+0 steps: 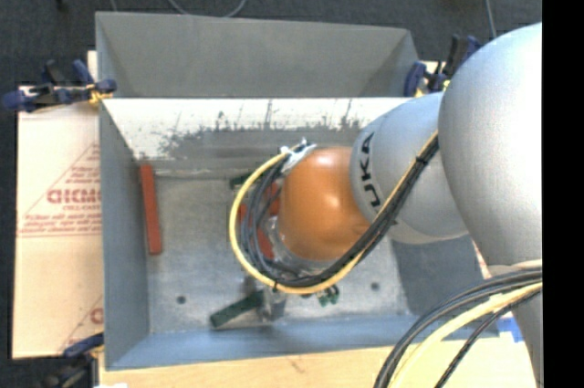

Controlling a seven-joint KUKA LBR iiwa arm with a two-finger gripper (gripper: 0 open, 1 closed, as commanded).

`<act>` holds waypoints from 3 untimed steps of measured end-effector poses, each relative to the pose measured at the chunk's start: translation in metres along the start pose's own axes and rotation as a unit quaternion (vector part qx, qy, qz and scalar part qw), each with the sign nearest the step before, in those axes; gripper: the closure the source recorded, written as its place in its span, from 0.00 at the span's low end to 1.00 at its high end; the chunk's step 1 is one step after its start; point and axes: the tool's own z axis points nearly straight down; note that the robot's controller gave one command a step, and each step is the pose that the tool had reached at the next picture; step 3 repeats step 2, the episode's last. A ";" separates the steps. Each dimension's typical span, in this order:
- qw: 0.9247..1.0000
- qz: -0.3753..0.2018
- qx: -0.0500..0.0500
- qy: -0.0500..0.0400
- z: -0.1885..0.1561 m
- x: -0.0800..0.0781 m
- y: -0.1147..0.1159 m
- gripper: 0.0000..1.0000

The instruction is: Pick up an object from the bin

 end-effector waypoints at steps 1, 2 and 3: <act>1.000 0.011 0.002 -0.001 -0.046 -0.005 -0.026 1.00; 1.000 0.013 0.002 -0.004 -0.168 -0.058 -0.003 1.00; 1.000 0.013 0.002 -0.004 -0.168 -0.058 -0.003 1.00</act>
Offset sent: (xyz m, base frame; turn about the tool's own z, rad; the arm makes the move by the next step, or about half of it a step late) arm 0.0108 -0.0208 0.0430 0.0171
